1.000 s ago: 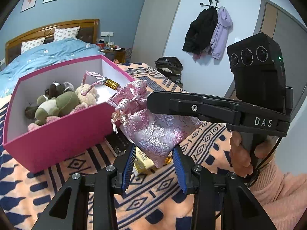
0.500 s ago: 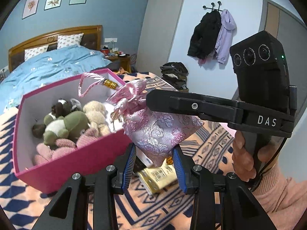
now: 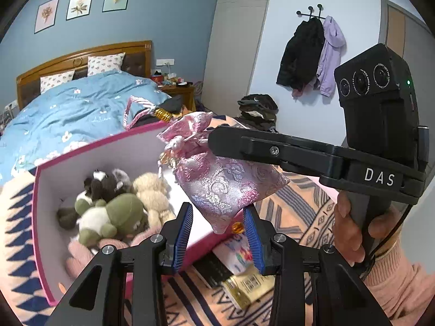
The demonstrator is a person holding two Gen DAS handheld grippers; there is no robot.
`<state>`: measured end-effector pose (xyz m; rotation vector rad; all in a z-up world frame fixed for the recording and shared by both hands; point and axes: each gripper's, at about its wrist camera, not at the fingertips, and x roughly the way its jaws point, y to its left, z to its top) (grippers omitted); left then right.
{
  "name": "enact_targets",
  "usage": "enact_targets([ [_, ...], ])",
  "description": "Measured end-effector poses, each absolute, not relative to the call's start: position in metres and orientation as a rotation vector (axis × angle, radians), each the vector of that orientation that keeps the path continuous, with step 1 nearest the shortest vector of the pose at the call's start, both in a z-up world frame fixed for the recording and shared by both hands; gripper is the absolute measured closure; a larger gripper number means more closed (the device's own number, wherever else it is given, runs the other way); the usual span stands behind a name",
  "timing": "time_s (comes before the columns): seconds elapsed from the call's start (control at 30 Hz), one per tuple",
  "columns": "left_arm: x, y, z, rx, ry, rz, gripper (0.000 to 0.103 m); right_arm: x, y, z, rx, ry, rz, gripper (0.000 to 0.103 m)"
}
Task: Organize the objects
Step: 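Carry the pink pouch over the magenta box with the left gripper, then lower the pink pouch into the box and open the left gripper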
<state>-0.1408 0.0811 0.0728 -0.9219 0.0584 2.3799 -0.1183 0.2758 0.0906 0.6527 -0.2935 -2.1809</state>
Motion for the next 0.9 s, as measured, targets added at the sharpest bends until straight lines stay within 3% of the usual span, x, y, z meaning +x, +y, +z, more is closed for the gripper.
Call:
enact_targets([
  [0.27, -0.171, 0.084, 0.074, -0.942, 0.058, 2.394, 0.064, -0.146, 0.273, 0.097, 0.656, -0.296, -2.202, 0.086],
  [0.9, -0.249, 0.095, 0.031, -1.166, 0.025, 2.457, 0.064, -0.212, 0.263, 0.054, 0.818, -0.301, -2.267, 0.089],
])
